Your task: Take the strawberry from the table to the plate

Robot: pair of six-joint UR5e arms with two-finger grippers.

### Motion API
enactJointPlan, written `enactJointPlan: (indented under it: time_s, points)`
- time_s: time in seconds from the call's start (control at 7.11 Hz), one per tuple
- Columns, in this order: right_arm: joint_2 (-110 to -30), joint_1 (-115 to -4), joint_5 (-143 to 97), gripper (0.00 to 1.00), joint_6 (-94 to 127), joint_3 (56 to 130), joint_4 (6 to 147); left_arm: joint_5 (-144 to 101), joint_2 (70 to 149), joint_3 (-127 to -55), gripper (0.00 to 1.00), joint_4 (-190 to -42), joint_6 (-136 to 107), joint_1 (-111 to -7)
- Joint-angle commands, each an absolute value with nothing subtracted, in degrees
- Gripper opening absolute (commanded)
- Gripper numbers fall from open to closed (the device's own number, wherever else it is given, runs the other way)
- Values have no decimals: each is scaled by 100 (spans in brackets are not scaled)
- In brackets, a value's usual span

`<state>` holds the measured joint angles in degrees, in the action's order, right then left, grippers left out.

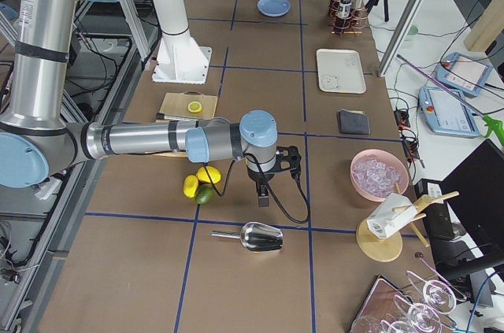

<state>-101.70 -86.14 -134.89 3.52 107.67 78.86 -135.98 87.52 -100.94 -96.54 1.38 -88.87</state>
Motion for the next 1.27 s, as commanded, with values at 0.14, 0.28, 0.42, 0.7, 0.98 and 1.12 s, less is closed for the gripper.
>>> enactJointPlan:
  time_s: [0.14,0.28,0.42,0.7,0.98,1.12]
  points:
    - [-9729,-8613,-13623,100,964,10696,7453,-13579,9149,-9933,100,-11708,97,-8842]
    - [-9721,-8605,-13614,100,967,10679,7453,-13614,9141,-9697,100,-12412,-16,-8676]
    - [-9721,-8613,-13614,100,941,10679,7444,-13623,9080,-9520,100,-12958,-348,-8527]
    - [-9721,-8604,-13623,100,958,10714,7444,-13579,8852,-9239,100,-14015,-1441,-7442]
    - [-9729,-8596,-13614,100,940,10688,7453,-12480,8632,-8941,100,-14586,-2938,-6527]
    - [-9729,-8596,-13614,100,958,10679,7444,-12185,8579,-8564,90,-15147,-3588,-6304]
